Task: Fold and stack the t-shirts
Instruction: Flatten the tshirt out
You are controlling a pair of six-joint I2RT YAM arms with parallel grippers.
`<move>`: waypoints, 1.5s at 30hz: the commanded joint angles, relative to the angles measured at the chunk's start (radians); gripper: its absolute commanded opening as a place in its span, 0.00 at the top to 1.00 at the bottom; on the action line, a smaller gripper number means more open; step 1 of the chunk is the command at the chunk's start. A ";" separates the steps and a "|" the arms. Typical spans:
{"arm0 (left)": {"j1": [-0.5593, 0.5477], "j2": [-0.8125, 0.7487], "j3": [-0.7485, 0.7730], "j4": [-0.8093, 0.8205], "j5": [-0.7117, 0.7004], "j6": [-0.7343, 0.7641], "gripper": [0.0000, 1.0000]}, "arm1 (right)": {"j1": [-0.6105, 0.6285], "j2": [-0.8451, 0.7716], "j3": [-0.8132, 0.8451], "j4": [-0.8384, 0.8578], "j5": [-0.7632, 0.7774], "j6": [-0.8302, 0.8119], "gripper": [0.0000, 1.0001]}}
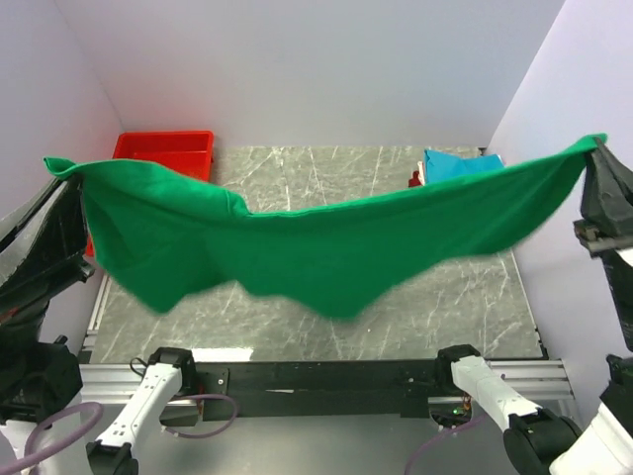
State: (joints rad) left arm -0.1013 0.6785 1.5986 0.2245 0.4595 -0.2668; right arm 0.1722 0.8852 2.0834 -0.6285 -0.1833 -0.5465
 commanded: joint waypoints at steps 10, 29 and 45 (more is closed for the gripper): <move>0.005 0.110 -0.363 -0.007 -0.057 0.052 1.00 | -0.003 0.064 -0.457 0.127 0.010 0.002 1.00; 0.012 1.361 -0.089 -0.117 -0.268 0.113 1.00 | -0.005 1.223 -0.286 0.333 0.054 -0.067 1.00; 0.028 1.377 0.009 -0.091 -0.222 0.163 1.00 | -0.025 1.336 -0.163 0.378 0.141 -0.092 1.00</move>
State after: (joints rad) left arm -0.0811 2.1201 1.6379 0.0711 0.1978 -0.1307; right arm 0.1627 2.2749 1.9388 -0.2916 -0.0338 -0.6239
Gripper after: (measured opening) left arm 0.013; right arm 0.006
